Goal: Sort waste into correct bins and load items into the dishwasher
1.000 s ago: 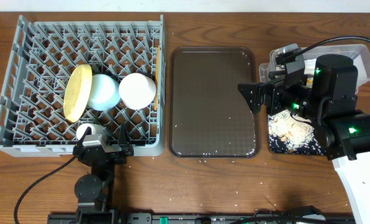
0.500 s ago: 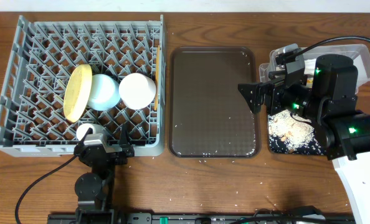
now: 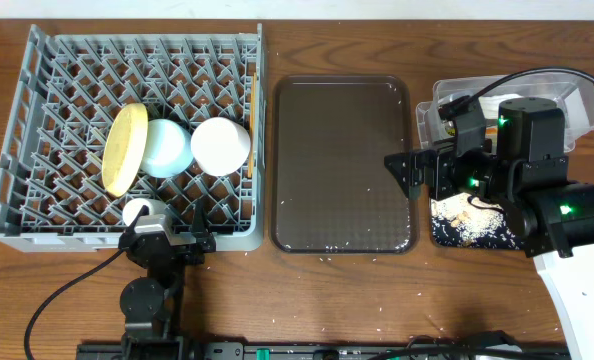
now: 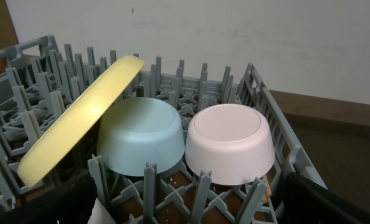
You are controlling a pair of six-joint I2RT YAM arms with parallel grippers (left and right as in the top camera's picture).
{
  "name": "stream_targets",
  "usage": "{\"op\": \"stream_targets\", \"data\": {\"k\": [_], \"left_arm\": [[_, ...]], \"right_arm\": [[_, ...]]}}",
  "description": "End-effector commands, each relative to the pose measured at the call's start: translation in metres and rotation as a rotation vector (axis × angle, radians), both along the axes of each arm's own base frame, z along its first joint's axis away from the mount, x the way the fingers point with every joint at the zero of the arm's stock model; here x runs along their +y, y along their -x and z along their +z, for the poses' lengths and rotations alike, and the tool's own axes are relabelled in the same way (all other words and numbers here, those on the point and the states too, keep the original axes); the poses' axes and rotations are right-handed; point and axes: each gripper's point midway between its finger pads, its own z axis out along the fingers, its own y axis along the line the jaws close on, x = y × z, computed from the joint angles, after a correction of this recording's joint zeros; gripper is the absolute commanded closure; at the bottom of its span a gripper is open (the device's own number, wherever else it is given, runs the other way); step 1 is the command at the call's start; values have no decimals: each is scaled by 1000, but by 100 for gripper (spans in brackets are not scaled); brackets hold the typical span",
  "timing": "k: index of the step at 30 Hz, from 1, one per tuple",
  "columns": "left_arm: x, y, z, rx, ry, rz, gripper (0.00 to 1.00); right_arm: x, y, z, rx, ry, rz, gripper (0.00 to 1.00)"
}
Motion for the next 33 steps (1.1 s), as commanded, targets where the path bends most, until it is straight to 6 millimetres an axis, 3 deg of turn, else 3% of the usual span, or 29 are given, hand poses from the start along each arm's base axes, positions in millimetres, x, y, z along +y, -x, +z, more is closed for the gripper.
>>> {"op": "stream_targets", "data": {"k": [1, 6, 15, 21, 27, 33], "left_arm": [[1, 1, -18, 60, -14, 5, 4], [1, 1, -18, 60, -14, 5, 4], [1, 1, -18, 60, -14, 5, 4], [1, 1, -18, 60, -14, 5, 4], [1, 1, -18, 60, -14, 5, 4], [1, 1, -18, 60, -14, 5, 4]], "right_arm": [[-15, -8, 16, -119, 50, -70, 1], [-20, -5, 30, -434, 103, -50, 1], [-34, 53, -40, -684, 74, -71, 1], [-38, 74, -55, -846, 36, -88, 1], [-38, 72, -70, -951, 10, -103, 1], [-39, 71, -72, -942, 18, -107, 1]]}}
